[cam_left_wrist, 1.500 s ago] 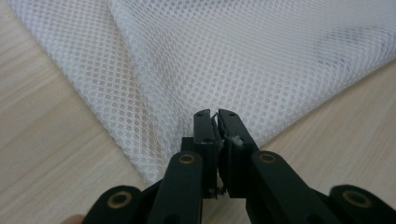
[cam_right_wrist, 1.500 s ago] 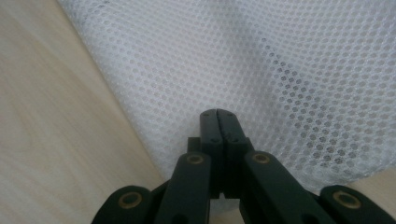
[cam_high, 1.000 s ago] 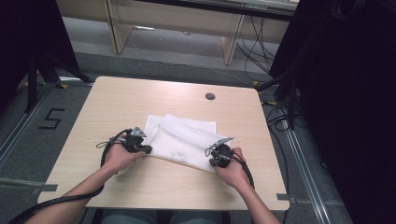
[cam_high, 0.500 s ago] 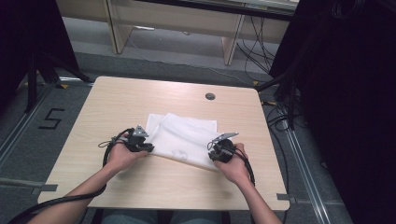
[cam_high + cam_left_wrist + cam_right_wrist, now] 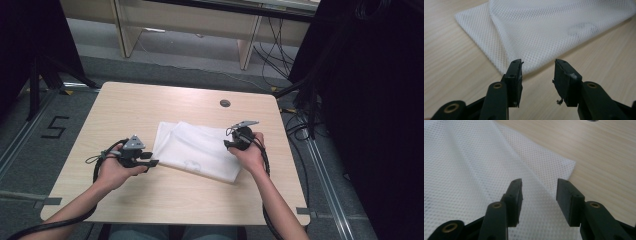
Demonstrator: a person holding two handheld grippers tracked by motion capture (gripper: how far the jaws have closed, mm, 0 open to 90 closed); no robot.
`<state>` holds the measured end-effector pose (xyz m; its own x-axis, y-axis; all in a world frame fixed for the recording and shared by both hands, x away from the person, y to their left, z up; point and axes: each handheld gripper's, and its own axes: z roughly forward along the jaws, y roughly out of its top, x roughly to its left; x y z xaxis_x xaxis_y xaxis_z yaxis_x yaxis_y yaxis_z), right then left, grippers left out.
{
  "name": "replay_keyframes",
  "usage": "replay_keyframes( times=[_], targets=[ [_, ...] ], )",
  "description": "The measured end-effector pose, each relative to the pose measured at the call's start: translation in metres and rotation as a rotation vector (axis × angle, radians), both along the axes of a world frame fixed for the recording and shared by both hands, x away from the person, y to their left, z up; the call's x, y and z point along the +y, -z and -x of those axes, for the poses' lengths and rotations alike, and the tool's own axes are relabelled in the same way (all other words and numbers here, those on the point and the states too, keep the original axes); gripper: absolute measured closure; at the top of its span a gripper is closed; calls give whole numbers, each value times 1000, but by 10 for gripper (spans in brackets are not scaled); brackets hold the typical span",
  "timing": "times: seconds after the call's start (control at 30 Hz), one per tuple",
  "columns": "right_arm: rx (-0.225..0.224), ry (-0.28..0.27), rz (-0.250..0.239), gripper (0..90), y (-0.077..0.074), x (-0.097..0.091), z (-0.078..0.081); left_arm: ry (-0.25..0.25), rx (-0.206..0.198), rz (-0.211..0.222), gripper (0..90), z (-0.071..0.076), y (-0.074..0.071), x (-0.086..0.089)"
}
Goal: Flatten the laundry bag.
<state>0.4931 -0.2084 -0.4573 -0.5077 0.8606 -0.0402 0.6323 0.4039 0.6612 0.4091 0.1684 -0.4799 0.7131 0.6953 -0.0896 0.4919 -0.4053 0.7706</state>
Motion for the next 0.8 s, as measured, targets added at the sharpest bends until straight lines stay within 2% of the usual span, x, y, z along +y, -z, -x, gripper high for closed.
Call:
replay_keyframes(
  times=[0.1,0.2,0.33,0.37,0.47,0.5,0.53,0.57,0.6,0.63,0.7,0.73,0.8],
  targets=[
    [8,-19,26,539,6,4,-12,-6,16,13,546,9,2,7],
    [39,-29,56,517,14,9,-21,-16,31,30,506,14,2,10],
    [57,-14,58,504,22,12,-27,-20,33,59,487,19,1,12],
    [68,-17,61,504,24,13,-27,-8,34,43,484,21,0,14],
    [73,-38,86,514,30,12,-27,-11,35,39,483,28,-1,16],
    [72,-45,94,528,32,12,-27,-14,34,55,482,31,-1,16],
    [63,-62,98,565,34,13,-26,-10,31,41,482,34,-2,18],
    [63,-62,98,565,34,13,-26,-7,28,49,482,36,-2,19],
    [61,-74,103,592,35,13,-27,-28,33,70,482,40,-2,18],
    [69,-89,102,628,34,13,-27,-9,25,60,483,41,-2,20],
    [88,-92,99,707,33,16,-25,-28,33,69,485,42,-1,18],
    [79,-107,109,766,34,19,-24,-9,27,58,485,40,0,18],
    [74,-118,121,795,34,20,-24,-21,38,62,485,37,4,16]
  ],
)
